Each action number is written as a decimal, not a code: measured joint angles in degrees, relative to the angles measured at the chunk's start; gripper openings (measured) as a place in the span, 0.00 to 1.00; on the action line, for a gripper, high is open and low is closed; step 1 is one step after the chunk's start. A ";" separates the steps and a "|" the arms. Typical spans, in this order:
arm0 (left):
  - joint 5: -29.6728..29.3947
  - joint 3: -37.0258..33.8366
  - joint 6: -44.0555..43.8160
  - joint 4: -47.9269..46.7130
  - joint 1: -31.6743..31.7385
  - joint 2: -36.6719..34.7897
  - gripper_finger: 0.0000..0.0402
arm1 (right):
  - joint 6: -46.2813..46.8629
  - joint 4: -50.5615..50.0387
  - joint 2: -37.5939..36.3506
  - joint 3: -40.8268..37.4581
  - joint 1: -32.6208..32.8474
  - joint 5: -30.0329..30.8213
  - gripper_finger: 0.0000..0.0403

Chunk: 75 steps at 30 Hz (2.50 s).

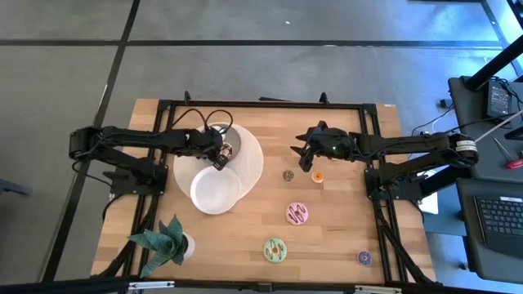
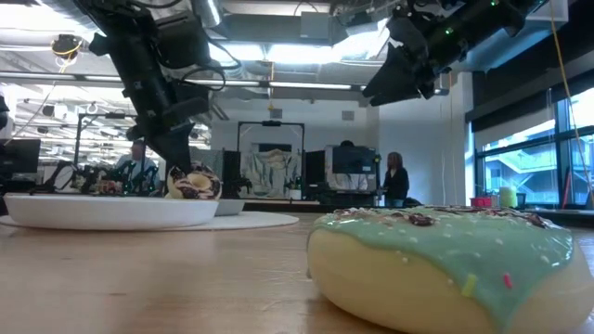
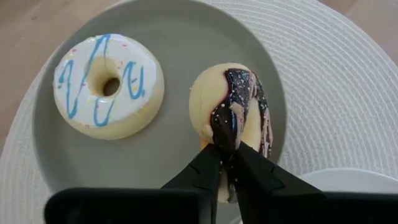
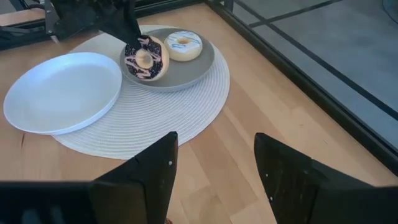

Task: Pick & Place donuts
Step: Put the big black donut on the gray plate

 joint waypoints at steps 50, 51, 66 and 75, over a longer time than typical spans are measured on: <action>-1.28 0.00 -0.68 -0.18 -0.11 0.00 0.29 | 0.14 -2.16 0.00 0.00 0.00 -0.02 0.53; -1.09 -0.01 -1.17 -0.45 -0.11 0.00 0.30 | 0.13 -2.16 0.00 0.00 -0.01 -0.02 0.53; -1.60 0.01 -4.52 -3.15 -0.09 0.01 0.37 | 0.33 -2.16 0.00 0.00 0.00 -1.07 0.53; -6.98 0.01 -1.45 -2.95 -0.13 0.00 0.48 | 0.35 -2.16 0.00 0.00 0.00 -1.09 0.53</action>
